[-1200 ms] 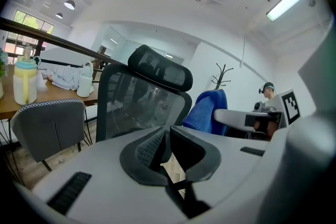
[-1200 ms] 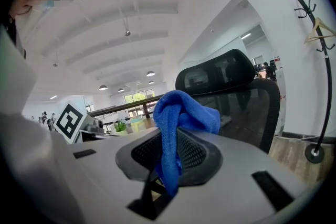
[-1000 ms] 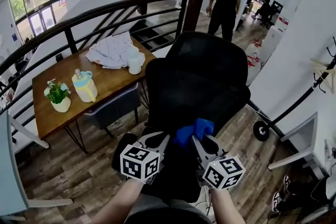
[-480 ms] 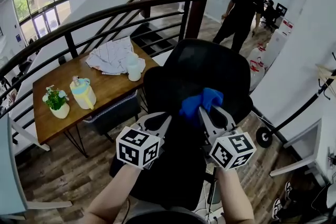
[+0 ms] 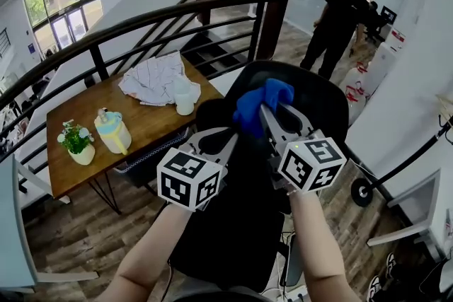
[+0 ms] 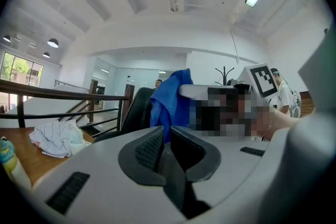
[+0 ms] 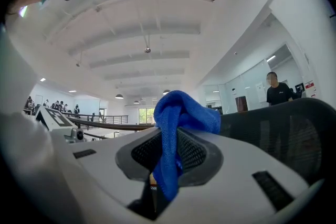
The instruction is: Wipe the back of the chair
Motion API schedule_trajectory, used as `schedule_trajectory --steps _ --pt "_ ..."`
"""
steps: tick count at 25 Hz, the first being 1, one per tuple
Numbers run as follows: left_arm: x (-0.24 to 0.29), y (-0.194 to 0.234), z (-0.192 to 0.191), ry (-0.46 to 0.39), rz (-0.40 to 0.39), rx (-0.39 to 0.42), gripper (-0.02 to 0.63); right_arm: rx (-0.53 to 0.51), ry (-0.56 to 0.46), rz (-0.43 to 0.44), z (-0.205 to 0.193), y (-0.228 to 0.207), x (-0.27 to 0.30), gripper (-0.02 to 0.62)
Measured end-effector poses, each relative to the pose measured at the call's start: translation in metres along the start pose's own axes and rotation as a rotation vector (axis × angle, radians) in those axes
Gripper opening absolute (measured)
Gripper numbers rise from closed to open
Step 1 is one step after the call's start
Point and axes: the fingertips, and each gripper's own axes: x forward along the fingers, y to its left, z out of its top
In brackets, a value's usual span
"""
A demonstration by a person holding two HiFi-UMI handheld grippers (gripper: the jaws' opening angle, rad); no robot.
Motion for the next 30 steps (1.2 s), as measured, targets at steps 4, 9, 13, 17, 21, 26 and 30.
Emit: schedule_trajectory --steps 4,9,13,17,21,26,30 --pt "0.009 0.010 0.004 -0.006 0.018 0.002 0.038 0.000 0.015 0.030 -0.003 -0.001 0.036 0.077" --pt "0.013 0.027 -0.009 0.016 0.054 -0.041 0.038 -0.035 0.081 0.025 -0.022 -0.007 0.063 0.077" --pt "0.013 0.035 -0.009 0.006 0.072 -0.061 0.038 0.032 0.047 -0.003 -0.025 -0.021 0.058 0.077" --pt "0.018 0.037 -0.009 0.009 0.073 -0.063 0.038 0.036 0.036 -0.042 -0.028 -0.035 0.052 0.077" --pt "0.026 0.032 -0.010 0.014 0.068 -0.067 0.038 0.027 0.050 -0.067 -0.027 -0.047 0.045 0.077" --pt "0.035 0.016 -0.013 0.027 0.034 -0.065 0.038 0.052 0.044 -0.146 -0.031 -0.069 0.022 0.072" --pt "0.041 0.006 -0.014 0.037 0.013 -0.064 0.038 0.083 0.037 -0.216 -0.038 -0.089 0.003 0.056"
